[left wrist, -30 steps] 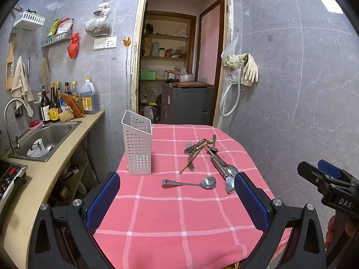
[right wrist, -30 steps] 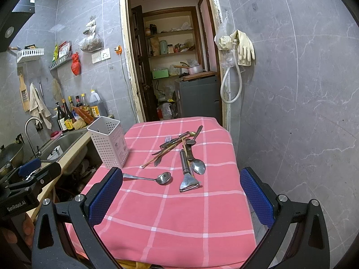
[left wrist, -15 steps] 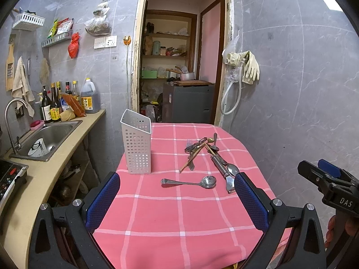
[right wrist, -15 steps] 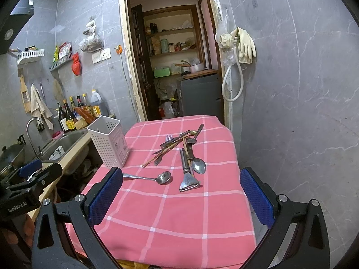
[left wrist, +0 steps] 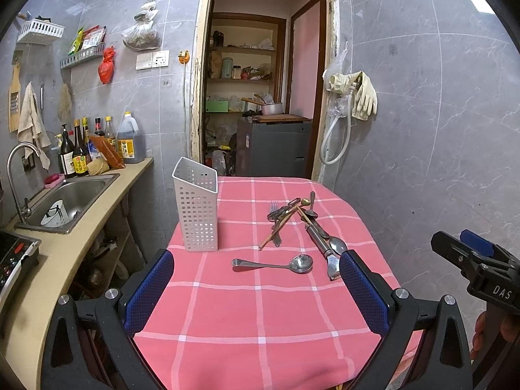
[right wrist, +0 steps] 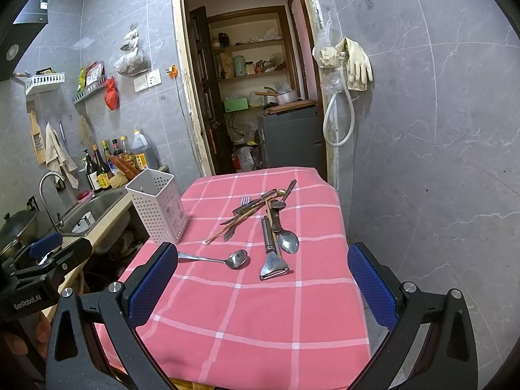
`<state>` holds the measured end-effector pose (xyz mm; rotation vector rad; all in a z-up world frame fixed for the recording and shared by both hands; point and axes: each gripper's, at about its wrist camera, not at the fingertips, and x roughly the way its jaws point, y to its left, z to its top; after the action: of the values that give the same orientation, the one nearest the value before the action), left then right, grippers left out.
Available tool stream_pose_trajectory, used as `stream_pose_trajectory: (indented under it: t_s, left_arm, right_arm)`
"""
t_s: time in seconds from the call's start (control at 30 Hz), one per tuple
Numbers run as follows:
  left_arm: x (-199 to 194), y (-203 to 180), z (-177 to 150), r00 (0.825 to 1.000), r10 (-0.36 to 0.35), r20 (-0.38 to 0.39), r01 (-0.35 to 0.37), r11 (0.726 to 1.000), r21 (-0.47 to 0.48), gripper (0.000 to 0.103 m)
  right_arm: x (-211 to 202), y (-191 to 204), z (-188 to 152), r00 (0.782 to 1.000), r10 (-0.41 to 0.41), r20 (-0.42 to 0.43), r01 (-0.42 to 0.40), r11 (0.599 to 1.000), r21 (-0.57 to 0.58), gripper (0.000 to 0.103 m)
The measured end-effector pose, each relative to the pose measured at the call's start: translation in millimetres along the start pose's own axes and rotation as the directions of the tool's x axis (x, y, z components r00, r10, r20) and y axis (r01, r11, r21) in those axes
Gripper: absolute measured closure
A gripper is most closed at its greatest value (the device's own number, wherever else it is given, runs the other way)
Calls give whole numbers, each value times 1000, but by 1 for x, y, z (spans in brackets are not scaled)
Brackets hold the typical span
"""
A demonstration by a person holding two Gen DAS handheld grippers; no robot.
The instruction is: Organize utensils
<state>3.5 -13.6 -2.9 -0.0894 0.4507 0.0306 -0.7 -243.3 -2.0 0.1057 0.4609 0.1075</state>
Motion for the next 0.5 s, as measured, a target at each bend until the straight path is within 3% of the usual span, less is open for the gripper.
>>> stream_pose_trajectory:
  t_s: [0.5]
  left_arm:
    - [5,2,1,1000,-6,-11,6,1000,0,1]
  right_arm:
    - [9,-2,-1,1000,-11,-5,11,1000,1,1]
